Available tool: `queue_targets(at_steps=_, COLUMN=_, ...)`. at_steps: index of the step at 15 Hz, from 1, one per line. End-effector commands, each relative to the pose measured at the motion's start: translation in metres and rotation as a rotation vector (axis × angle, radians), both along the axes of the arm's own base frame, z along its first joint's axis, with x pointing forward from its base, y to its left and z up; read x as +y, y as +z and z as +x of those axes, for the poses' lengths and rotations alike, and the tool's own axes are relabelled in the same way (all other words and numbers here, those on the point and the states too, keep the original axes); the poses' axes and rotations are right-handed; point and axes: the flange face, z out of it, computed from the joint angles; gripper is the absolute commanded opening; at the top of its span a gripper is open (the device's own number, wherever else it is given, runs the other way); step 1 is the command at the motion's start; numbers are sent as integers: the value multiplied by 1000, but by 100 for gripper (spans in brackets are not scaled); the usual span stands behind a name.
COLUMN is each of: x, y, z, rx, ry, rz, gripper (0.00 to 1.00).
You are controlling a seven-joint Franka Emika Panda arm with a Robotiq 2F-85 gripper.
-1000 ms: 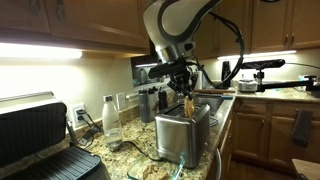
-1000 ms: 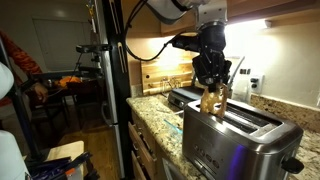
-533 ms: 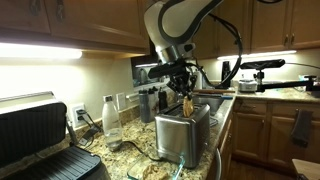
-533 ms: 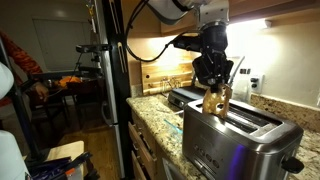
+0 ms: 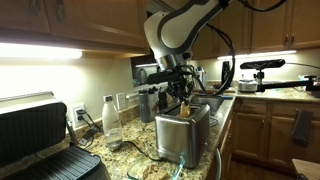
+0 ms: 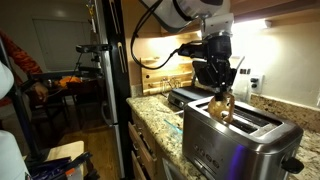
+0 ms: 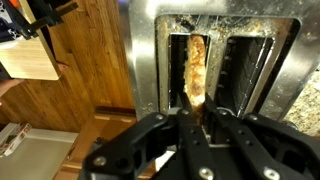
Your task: Place one slice of bread from the glass bowl inside the toaster
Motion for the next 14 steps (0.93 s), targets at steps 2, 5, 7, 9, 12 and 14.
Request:
queue_targets(at_steps=2, x=-5, y=1, z=-2, rx=-15, ry=0, rz=6, gripper=53)
queue_targets(at_steps=5, x=-5, y=3, z=-3, rx=-18, ry=8, rz=7, gripper=72)
queue_targets(at_steps=7, x=3, y=9, z=-2, rx=-47, ry=61, rz=2, gripper=85)
queue_targets(at_steps=9, x=-1, y=1, z=3, rx=-16, ry=21, rz=4, gripper=73)
queue_targets(at_steps=12, x=-1, y=-1, z=3, rx=-13, ry=20, rz=4, gripper=90)
queue_targets(at_steps=14, x=-1, y=-1, z=4, rx=-11, ry=21, rz=4, gripper=91)
